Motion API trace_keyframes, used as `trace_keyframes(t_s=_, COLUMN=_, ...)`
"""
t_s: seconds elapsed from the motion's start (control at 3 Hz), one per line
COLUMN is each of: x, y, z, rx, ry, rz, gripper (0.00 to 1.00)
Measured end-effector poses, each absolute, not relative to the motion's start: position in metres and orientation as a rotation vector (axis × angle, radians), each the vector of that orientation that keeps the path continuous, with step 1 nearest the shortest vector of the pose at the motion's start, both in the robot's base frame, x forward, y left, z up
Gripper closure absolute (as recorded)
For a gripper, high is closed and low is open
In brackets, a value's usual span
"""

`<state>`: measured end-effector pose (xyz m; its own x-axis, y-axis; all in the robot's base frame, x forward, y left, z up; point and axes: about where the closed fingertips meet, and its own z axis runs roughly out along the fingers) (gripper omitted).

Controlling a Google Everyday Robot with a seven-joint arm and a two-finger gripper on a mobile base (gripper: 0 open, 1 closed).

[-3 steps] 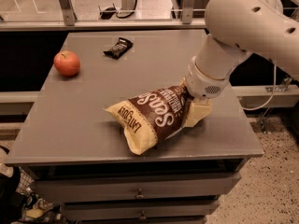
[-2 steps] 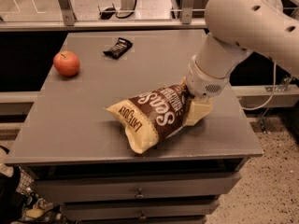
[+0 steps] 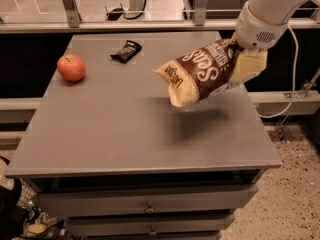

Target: Move brown chip bag near rxbar chocolate

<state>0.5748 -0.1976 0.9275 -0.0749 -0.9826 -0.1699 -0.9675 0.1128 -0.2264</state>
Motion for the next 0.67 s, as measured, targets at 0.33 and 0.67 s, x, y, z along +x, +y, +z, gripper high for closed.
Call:
trace_keyframes(t_s=0.33, x=0.597, y=-0.215, z=0.947, rx=-1.846, ry=2.135, rz=-0.152, gripper=1.0)
trace_keyframes(t_s=0.67, x=0.644, y=-0.241, z=0.949, rx=-1.715, ry=2.192, rz=-0.262, gripper=1.0)
